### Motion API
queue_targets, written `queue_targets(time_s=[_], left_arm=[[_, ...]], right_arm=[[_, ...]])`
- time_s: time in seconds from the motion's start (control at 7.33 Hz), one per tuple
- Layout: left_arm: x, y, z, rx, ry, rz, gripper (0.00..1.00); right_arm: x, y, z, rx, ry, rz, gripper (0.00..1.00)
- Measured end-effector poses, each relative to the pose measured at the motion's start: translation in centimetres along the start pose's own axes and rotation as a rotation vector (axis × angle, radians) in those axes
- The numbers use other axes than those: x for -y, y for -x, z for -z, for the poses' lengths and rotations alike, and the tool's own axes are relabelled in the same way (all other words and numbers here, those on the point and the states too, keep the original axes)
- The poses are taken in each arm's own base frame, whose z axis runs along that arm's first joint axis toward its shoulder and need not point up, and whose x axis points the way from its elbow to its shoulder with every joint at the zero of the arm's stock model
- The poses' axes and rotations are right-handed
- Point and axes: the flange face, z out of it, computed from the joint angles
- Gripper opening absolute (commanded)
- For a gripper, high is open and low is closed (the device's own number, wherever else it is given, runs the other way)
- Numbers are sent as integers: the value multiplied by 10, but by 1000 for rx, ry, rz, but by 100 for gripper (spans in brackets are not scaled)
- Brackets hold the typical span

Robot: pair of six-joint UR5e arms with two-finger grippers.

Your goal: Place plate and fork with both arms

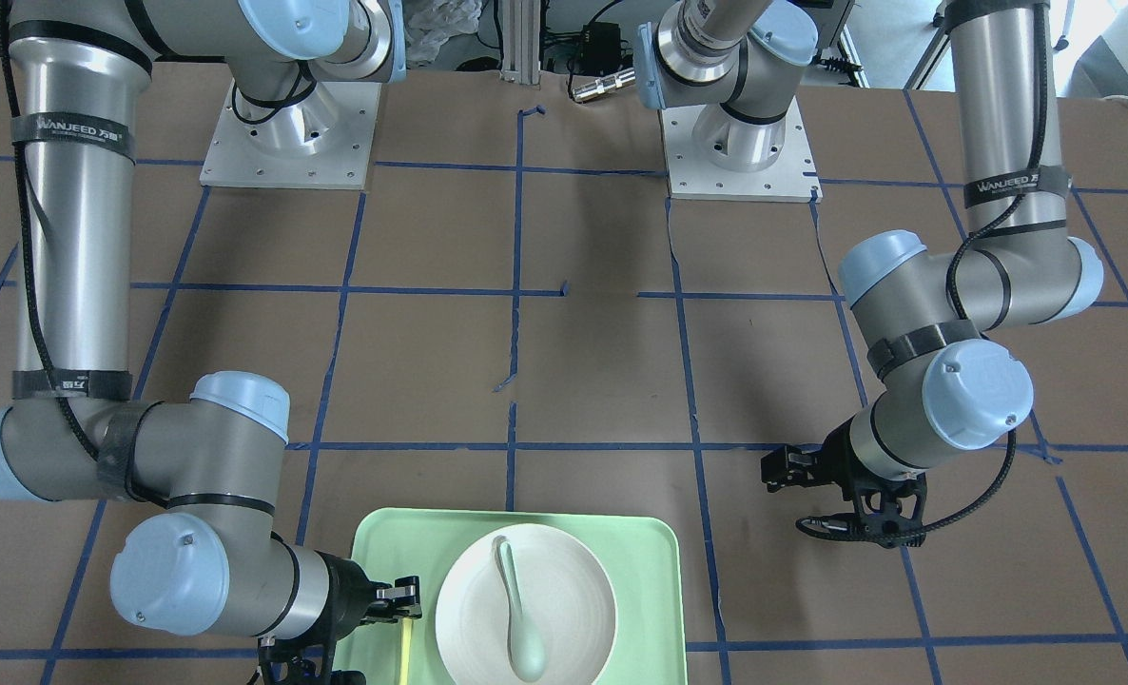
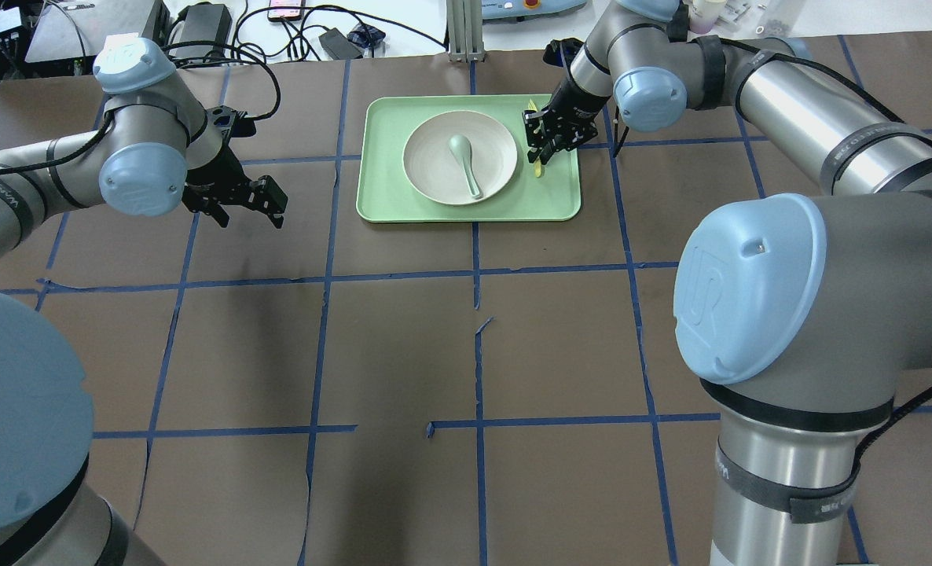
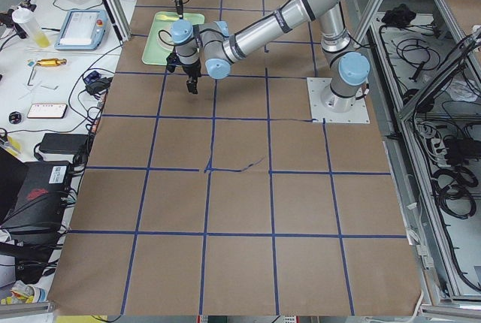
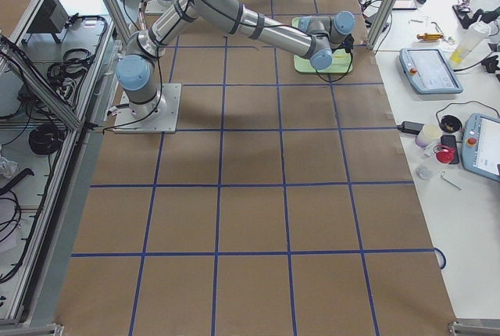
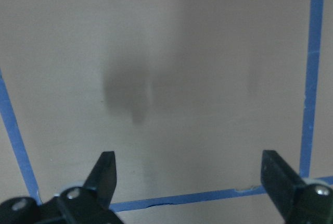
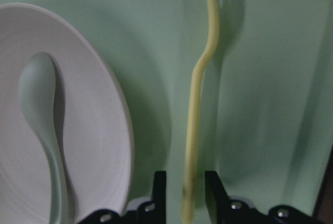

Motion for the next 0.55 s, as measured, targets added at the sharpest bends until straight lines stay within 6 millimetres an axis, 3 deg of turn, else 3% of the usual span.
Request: queue_targets(time_s=[0.27,0.55], left_arm=[[-1,3,4,35,5,-1,100],[-6,4,29,121,5,-6,100]], right_arm=[[-7,5,14,-10,12,2,100],[-31,16,48,-58,57,-23,100]])
